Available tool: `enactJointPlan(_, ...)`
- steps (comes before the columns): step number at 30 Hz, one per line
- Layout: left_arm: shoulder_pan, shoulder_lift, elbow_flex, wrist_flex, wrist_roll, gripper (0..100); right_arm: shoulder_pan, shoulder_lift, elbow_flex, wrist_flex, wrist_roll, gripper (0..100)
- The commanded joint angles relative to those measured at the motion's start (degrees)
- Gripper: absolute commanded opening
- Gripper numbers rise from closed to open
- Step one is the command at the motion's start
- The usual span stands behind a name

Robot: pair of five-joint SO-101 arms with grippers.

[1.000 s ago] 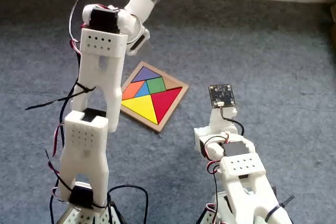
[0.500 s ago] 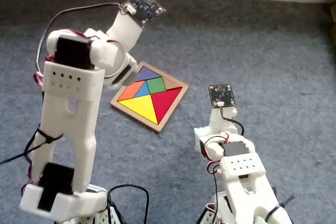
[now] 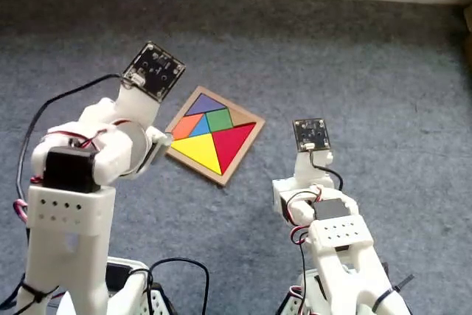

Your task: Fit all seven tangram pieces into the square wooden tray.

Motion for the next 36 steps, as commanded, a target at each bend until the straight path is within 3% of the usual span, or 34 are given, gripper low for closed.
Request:
enactJointPlan(1,-2.86,-4.62,5.85,-2.9,0.7,21,0.75,-1.19,-0.4,-1.19,0.62,0.9)
enactJointPlan(9,-11.47,-12.44,22.99,-12.22,0.7,21,0.75,-1.36,-0.4,-1.19,0.62,0.9)
enactJointPlan(17,-14.99,-25.71,38.55,-16.79,0.79,21,1.98,-4.26,-0.48,-0.48,0.62,0.5)
enactJointPlan(21,-16.22,-33.19,43.65,-16.7,0.79,21,5.32,-13.32,-0.22,3.56,0.62,0.5)
enactJointPlan(32,-22.99,-48.48,57.89,-16.35,0.88,21,5.67,-41.89,12.35,4.18,0.44,0.9)
enactJointPlan(36,-24.04,-53.49,61.85,-16.35,6.86,21,5.58,-54.46,17.63,4.18,0.62,0.9)
